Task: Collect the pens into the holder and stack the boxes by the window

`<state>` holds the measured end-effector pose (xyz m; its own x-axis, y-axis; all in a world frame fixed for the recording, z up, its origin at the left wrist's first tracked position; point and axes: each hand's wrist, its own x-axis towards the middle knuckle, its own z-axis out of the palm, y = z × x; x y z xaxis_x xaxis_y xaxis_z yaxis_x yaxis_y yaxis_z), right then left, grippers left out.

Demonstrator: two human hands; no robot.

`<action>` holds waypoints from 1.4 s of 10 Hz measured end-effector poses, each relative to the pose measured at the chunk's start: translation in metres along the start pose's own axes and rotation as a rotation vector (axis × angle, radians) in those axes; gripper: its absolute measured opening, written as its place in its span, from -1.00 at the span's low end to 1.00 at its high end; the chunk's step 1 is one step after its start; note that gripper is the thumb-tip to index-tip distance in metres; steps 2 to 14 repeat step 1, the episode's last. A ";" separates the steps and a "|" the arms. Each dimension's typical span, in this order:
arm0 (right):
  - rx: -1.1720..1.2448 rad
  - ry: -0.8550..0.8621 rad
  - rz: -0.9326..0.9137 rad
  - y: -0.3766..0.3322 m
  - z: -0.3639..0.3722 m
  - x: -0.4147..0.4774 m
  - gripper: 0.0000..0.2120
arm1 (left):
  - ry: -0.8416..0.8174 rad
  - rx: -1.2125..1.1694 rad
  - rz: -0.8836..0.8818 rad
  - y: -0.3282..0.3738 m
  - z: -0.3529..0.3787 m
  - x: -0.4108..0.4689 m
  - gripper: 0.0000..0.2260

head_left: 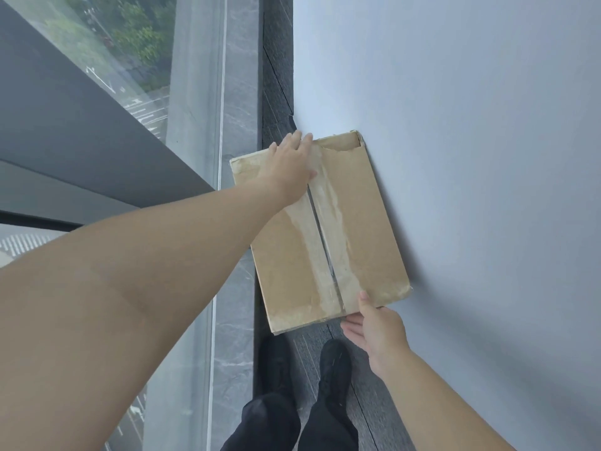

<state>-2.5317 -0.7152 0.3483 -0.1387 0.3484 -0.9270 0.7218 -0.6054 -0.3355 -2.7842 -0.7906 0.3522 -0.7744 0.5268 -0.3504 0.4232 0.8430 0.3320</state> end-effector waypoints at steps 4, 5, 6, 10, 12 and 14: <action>-0.203 0.022 0.004 -0.018 -0.006 -0.026 -0.72 | -0.026 -0.043 0.040 0.008 -0.013 -0.023 -0.41; -0.203 0.022 0.004 -0.018 -0.006 -0.026 -0.72 | -0.026 -0.043 0.040 0.008 -0.013 -0.023 -0.41; -0.203 0.022 0.004 -0.018 -0.006 -0.026 -0.72 | -0.026 -0.043 0.040 0.008 -0.013 -0.023 -0.41; -0.203 0.022 0.004 -0.018 -0.006 -0.026 -0.72 | -0.026 -0.043 0.040 0.008 -0.013 -0.023 -0.41; -0.203 0.022 0.004 -0.018 -0.006 -0.026 -0.72 | -0.026 -0.043 0.040 0.008 -0.013 -0.023 -0.41; -0.203 0.022 0.004 -0.018 -0.006 -0.026 -0.72 | -0.026 -0.043 0.040 0.008 -0.013 -0.023 -0.41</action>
